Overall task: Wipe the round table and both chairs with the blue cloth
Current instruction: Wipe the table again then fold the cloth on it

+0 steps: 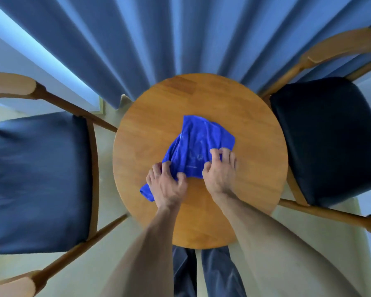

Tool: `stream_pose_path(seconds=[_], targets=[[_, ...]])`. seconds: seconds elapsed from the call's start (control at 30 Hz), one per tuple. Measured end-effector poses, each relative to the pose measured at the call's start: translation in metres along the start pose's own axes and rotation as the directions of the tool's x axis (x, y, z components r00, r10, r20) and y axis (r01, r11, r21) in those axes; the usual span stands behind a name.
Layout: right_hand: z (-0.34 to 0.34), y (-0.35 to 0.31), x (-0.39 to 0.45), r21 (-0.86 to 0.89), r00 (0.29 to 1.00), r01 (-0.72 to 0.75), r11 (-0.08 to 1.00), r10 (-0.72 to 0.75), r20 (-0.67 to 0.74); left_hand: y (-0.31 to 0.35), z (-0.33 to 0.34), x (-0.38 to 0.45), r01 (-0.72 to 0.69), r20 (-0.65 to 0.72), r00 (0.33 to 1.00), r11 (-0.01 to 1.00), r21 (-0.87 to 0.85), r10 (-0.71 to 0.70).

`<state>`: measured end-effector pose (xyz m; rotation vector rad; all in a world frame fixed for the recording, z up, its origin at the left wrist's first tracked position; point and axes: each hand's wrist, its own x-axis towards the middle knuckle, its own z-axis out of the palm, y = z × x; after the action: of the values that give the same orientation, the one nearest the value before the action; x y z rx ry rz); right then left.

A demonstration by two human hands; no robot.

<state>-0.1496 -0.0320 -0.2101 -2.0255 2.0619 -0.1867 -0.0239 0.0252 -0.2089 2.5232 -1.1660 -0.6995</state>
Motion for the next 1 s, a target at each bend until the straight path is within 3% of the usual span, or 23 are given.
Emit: stream_pose_path(seconds=[0.07, 0.2, 0.43, 0.67, 1.0], targets=[[0.011, -0.003, 0.012, 0.028, 0.999, 0.048, 0.998, -0.048, -0.011, 0.000, 0.010, 0.008, -0.028, -0.067, 0.997, 1.000, -0.001, 0.028], [0.034, -0.007, 0.019, -0.076, 0.993, 0.091, 0.993, -0.084, 0.084, 0.011, 0.029, 0.032, -0.038, -0.046, 0.998, 0.996, 0.085, 0.042], [0.058, -0.019, 0.058, -0.101, 0.994, 0.106, 0.989, -0.105, 0.018, 0.016, 0.042, 0.071, -0.095, -0.123, 0.986, 0.982, 0.165, 0.116], [0.047, -0.045, 0.107, -0.029, 0.998, -0.051, 0.998, 0.052, 0.038, 0.043, 0.034, 0.118, -0.187, -0.035, 0.980, 0.970, 0.156, 0.195], [0.063, -0.035, 0.179, -0.097, 0.997, 0.070, 0.993, -0.071, -0.013, 0.085, 0.047, 0.172, -0.208, -0.042, 0.974, 0.951, 0.230, 0.223]])
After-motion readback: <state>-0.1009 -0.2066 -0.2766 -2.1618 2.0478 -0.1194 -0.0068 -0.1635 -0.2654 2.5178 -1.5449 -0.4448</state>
